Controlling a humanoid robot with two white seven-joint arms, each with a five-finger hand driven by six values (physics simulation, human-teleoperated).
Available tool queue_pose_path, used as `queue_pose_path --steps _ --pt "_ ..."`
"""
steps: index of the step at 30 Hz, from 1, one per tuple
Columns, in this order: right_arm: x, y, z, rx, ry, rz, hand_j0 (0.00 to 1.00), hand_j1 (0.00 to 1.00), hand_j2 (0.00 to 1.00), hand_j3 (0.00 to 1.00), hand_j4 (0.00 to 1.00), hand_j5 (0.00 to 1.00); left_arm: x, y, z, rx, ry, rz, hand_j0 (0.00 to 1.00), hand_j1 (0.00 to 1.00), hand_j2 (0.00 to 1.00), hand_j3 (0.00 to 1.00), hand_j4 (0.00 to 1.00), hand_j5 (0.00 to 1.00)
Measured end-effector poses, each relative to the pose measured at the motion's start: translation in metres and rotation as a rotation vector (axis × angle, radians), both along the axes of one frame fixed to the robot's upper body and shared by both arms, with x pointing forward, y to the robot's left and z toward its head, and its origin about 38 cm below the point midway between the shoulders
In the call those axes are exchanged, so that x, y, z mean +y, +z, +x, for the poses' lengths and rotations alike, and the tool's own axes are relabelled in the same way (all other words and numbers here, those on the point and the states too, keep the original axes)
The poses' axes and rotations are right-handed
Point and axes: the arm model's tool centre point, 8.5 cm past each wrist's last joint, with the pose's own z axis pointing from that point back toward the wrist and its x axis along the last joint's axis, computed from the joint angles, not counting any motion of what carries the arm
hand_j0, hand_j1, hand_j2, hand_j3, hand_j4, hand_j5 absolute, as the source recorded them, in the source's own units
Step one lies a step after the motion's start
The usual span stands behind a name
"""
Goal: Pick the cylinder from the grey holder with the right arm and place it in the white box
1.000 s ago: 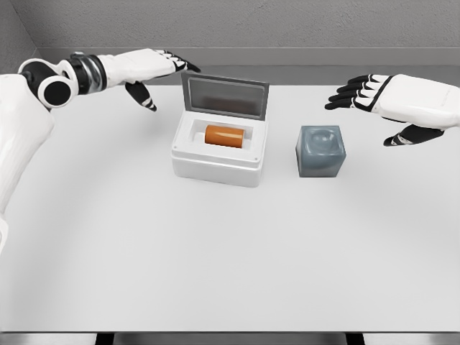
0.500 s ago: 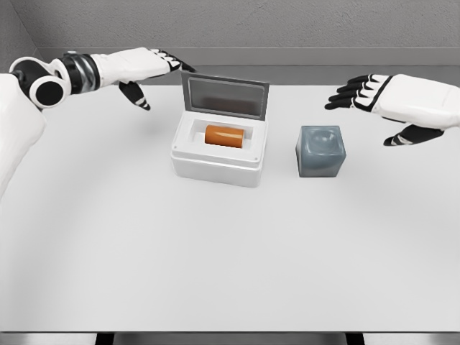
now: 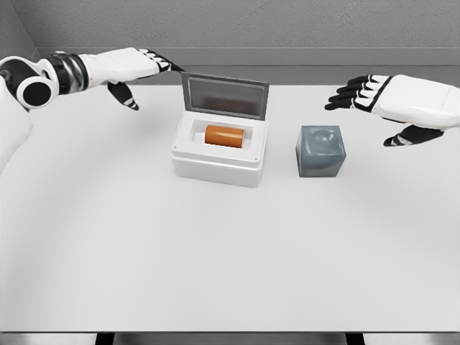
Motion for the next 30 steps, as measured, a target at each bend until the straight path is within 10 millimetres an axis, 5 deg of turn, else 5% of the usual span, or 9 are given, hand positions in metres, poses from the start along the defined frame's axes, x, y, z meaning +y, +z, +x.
queue_pose_path --steps 7,30 --pt "0.000 0.000 0.000 0.000 0.000 0.000 1.00 1.00 1.00 1.00 1.00 1.00 0.006 -0.010 -0.006 0.013 0.000 0.012 1.00 1.00 1.00 1.00 1.00 1.00" --pt "0.000 0.000 0.000 0.000 0.000 0.000 1.00 1.00 1.00 1.00 1.00 1.00 0.010 0.003 -0.010 -0.024 -0.013 0.019 1.00 1.00 1.00 1.00 1.00 1.00"
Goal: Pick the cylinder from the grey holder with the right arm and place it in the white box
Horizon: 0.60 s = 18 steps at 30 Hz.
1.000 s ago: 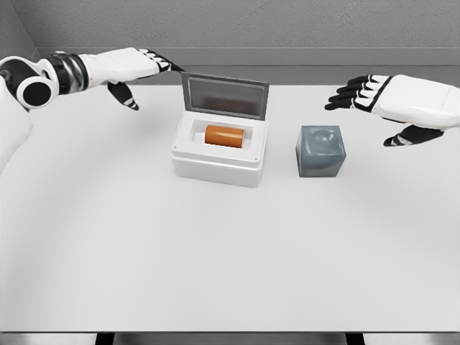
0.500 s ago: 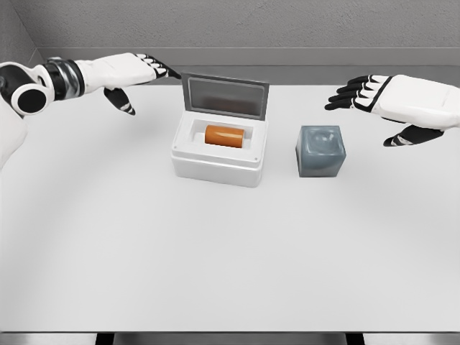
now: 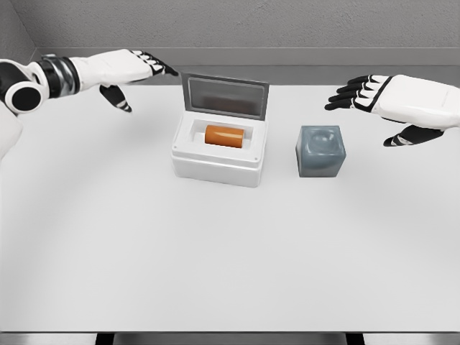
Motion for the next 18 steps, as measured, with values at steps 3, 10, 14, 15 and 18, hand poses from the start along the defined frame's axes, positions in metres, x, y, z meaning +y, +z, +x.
queue_pose_path --steps 3,10,14,15,18 --pt "0.000 0.000 0.000 0.000 0.001 0.000 1.00 1.00 1.00 1.00 1.00 1.00 0.003 -0.004 0.003 0.013 0.017 -0.003 1.00 1.00 1.00 1.00 1.00 1.00" --pt "0.000 0.000 0.000 0.000 0.001 0.000 1.00 1.00 1.00 1.00 1.00 1.00 -0.007 -0.012 0.006 0.035 0.016 -0.023 1.00 1.00 1.00 1.00 1.00 1.00" --pt "0.000 0.000 0.000 0.000 0.001 0.000 1.00 1.00 1.00 1.00 1.00 1.00 -0.013 -0.013 0.006 0.036 0.006 -0.027 1.00 1.00 1.00 1.00 1.00 1.00" --pt "0.000 0.000 0.000 -0.001 0.001 0.000 1.00 1.00 1.00 1.00 1.00 1.00 -0.014 -0.013 0.006 0.036 0.003 -0.026 1.00 1.00 1.00 1.00 1.00 1.00" --pt "0.001 0.000 0.000 -0.001 0.002 0.000 1.00 1.00 1.00 1.00 1.00 1.00 -0.015 -0.015 0.004 0.037 -0.004 -0.022 1.00 1.00 1.00 1.00 1.00 1.00"
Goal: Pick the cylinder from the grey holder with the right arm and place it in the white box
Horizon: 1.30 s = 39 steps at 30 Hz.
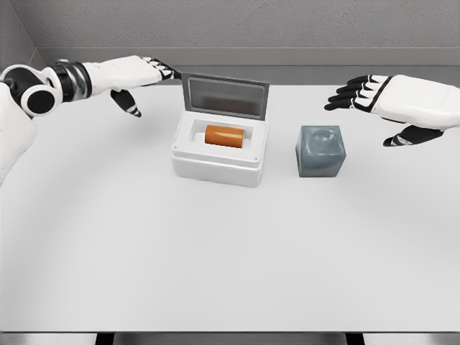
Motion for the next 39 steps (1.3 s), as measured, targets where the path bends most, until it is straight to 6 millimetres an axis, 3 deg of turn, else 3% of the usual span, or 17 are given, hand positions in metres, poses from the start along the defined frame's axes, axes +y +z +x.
queue_pose_path --steps 39 --pt "0.000 0.000 0.000 0.000 0.000 0.000 1.00 1.00 1.00 1.00 1.00 1.00 -0.002 0.006 -0.011 -0.033 -0.045 0.025 1.00 1.00 1.00 1.00 1.00 1.00"
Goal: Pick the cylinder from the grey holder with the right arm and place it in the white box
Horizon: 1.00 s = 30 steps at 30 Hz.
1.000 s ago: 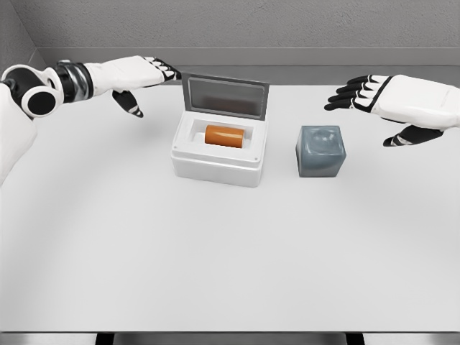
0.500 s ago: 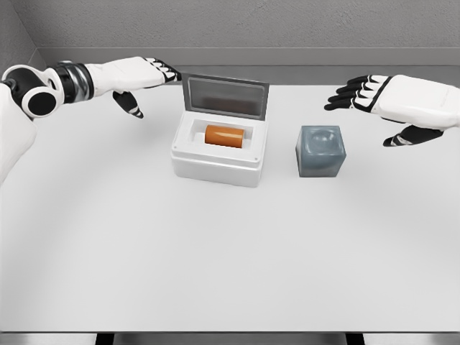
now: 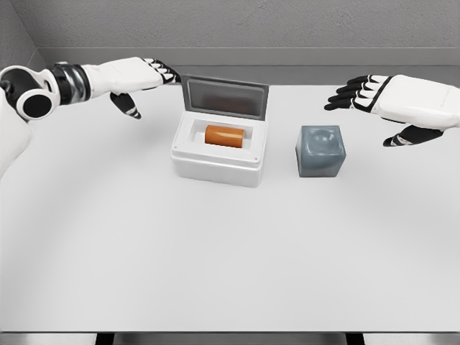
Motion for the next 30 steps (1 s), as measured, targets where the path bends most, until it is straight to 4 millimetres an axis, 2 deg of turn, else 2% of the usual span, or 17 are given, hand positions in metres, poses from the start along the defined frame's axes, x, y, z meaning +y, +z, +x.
queue_pose_path --steps 12,14,15,17,19,22,23,24,27,30 --pt "0.000 0.000 0.000 0.000 0.000 0.000 1.00 1.00 1.00 1.00 1.00 1.00 0.005 0.002 -0.001 -0.007 0.004 0.004 1.00 1.00 1.00 1.00 1.00 1.00" --pt "0.000 0.000 0.000 0.000 0.000 0.000 1.00 1.00 1.00 1.00 1.00 1.00 0.012 0.005 -0.002 -0.007 0.014 -0.007 1.00 1.00 1.00 1.00 1.00 1.00" --pt "0.000 0.000 0.000 0.000 0.000 0.000 1.00 1.00 1.00 1.00 1.00 1.00 0.018 0.006 -0.004 -0.003 0.019 -0.022 1.00 1.00 1.00 1.00 1.00 1.00" --pt "0.000 0.000 0.000 0.000 0.000 0.000 1.00 1.00 1.00 1.00 1.00 1.00 0.034 -0.008 -0.017 0.039 0.027 -0.077 1.00 1.00 1.00 1.00 1.00 1.00" --pt "0.000 0.000 0.000 0.000 0.000 0.000 1.00 1.00 1.00 1.00 1.00 1.00 0.058 -0.016 -0.032 0.085 0.049 -0.152 1.00 1.00 1.00 1.00 1.00 1.00" --pt "0.000 0.000 0.000 0.000 -0.001 0.000 1.00 1.00 1.00 1.00 1.00 1.00 0.089 -0.024 -0.059 0.131 0.067 -0.209 1.00 1.00 1.00 1.00 1.00 1.00" --pt "0.000 0.000 0.000 0.001 -0.001 0.000 1.00 1.00 1.00 1.00 1.00 1.00 0.100 -0.034 -0.072 0.159 0.081 -0.220 1.00 1.00 1.00 1.00 1.00 1.00" --pt "0.000 0.000 0.000 0.000 -0.001 0.000 1.00 1.00 1.00 1.00 1.00 1.00 0.112 -0.034 -0.080 0.166 0.094 -0.233 1.00 1.00 1.00 1.00 1.00 1.00" --pt "0.000 0.000 0.000 0.001 -0.001 0.000 1.00 1.00 1.00 1.00 1.00 1.00 0.133 -0.004 -0.086 0.116 0.112 -0.253 1.00 1.00 1.00 1.00 1.00 1.00" --pt "0.000 0.000 0.000 0.001 -0.001 0.000 1.00 1.00 1.00 1.00 1.00 1.00 0.140 0.000 -0.094 0.115 0.115 -0.257 1.00 1.00 1.00 1.00 1.00 1.00"
